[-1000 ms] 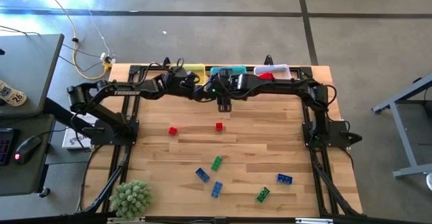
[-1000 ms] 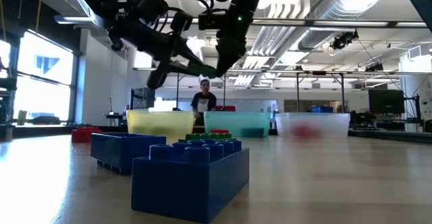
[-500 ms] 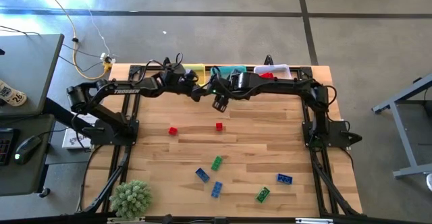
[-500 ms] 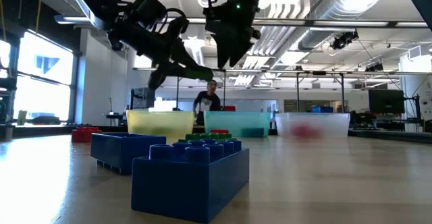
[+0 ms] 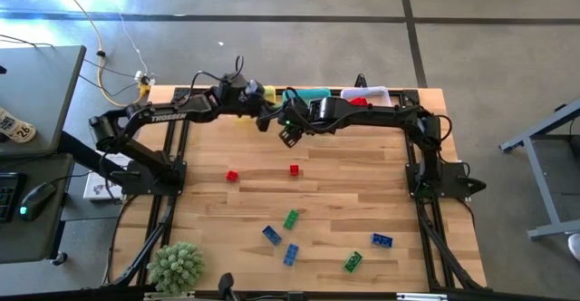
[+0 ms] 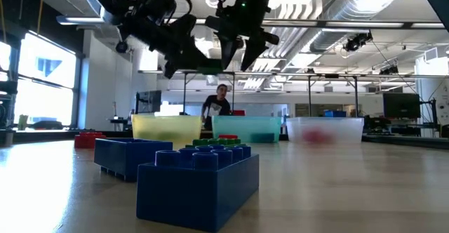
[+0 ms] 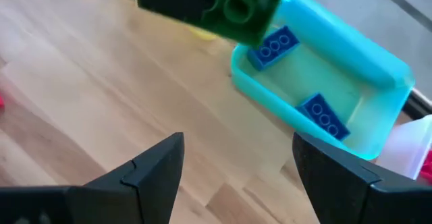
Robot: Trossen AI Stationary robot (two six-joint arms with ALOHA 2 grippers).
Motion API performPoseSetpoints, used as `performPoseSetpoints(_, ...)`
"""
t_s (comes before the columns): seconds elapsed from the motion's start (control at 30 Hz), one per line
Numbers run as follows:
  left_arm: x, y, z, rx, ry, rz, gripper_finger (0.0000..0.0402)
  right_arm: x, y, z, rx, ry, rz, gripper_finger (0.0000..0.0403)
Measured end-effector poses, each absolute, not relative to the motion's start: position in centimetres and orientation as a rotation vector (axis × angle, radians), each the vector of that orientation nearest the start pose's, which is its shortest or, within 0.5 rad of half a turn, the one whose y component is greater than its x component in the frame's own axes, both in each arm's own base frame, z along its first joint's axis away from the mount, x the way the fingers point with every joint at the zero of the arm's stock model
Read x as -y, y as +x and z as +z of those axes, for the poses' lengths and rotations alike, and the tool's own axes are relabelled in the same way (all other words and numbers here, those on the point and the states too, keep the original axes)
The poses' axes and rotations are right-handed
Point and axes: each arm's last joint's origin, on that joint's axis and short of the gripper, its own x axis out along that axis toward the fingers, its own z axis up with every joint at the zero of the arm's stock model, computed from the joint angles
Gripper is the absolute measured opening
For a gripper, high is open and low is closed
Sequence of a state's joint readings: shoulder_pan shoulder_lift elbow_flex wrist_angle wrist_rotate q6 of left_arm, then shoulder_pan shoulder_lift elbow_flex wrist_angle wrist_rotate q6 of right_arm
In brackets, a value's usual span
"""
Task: Sort & place blocks by color
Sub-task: Put the green game piece into the yellow bin
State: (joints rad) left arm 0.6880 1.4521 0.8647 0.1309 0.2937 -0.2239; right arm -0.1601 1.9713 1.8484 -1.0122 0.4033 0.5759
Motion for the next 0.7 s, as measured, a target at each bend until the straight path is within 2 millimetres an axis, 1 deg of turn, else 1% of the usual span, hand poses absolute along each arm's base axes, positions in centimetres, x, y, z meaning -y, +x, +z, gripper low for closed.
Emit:
performPoseSetpoints(0.1, -19.8, 25.2, 25.2, -0.369, -0.353, 0.466, 0.0074, 8.3, 40.5, 29.1, -0.947, 0.359, -0.840, 0.0264)
performPoseSetpoints(0.2, -20.8, 25.8, 25.6, -0.416, -0.326, 0.508, 0.0074, 8.9, 40.3, 29.1, -0.940, 0.381, -0.863, 0.0264)
performPoseSetpoints(0.3, -21.9, 26.7, 25.7, -0.422, -0.313, 0.520, 0.0074, 9.4, 39.9, 29.1, -0.965, 0.396, -0.875, 0.0264)
performPoseSetpoints(0.43, -23.5, 28.0, 24.5, -0.454, -0.330, 0.531, 0.0074, 9.6, 39.4, 29.1, -1.003, 0.405, -0.872, 0.0264)
performPoseSetpoints(0.7, -26.7, 29.9, 20.2, -0.537, -0.399, 0.561, 0.0074, 9.6, 39.4, 29.1, -1.014, 0.379, -0.861, 0.0264)
